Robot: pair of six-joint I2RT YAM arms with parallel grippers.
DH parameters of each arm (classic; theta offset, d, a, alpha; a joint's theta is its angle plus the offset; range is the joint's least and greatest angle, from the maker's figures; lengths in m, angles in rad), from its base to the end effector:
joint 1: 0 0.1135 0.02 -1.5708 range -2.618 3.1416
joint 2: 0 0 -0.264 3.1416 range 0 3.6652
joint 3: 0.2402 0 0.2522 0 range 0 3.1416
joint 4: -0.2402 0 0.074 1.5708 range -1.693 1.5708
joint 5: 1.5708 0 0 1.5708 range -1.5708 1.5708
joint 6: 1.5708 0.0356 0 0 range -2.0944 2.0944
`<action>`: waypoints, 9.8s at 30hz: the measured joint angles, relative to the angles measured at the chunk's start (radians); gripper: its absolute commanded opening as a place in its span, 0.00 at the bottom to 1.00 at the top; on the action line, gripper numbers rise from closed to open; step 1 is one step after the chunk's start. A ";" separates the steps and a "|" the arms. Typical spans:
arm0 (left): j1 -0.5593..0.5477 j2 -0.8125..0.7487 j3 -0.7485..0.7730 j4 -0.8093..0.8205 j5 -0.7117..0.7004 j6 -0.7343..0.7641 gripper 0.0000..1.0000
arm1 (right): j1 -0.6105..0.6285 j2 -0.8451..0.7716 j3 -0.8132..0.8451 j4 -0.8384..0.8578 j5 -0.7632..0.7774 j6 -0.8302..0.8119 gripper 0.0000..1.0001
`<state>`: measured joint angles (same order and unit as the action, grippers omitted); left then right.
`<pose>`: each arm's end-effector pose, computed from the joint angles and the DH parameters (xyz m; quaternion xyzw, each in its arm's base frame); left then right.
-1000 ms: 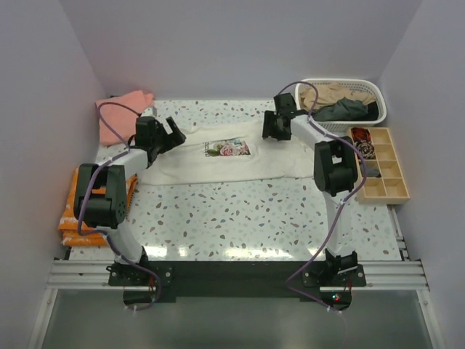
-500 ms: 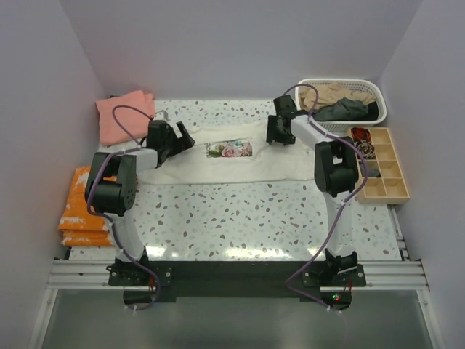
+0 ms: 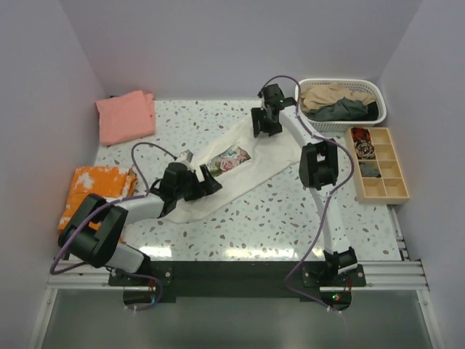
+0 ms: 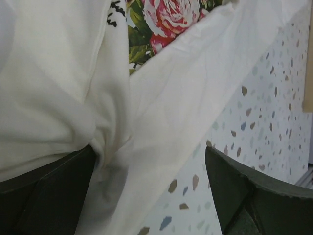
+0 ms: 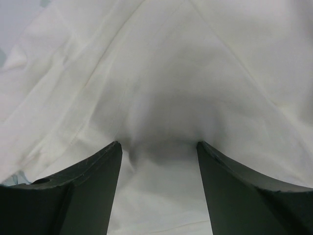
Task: Fold and stack the t-shirts
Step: Fold the tshirt
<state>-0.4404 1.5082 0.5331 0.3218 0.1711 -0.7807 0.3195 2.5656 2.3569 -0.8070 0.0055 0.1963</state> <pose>0.2482 -0.1237 0.1416 -0.1140 0.8868 -0.3157 0.3176 0.5234 0.1730 0.1721 -0.0584 0.9599 0.0673 0.2656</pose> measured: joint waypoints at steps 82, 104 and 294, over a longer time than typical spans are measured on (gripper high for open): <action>0.220 1.278 1.814 -0.211 0.468 0.224 1.00 | 0.583 -0.772 -1.257 0.508 -0.354 0.262 0.74; 0.370 1.278 1.818 -0.210 0.454 0.216 1.00 | 0.650 -0.967 -1.478 0.425 0.106 0.488 0.74; -0.401 -0.692 -0.123 -0.806 -0.080 -0.219 0.00 | 0.726 -1.595 -1.749 0.174 0.172 0.679 0.00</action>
<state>-0.8413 0.8158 0.4103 -0.4839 0.0910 -0.9997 1.0458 0.9703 0.6079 -0.6331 0.1780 0.8757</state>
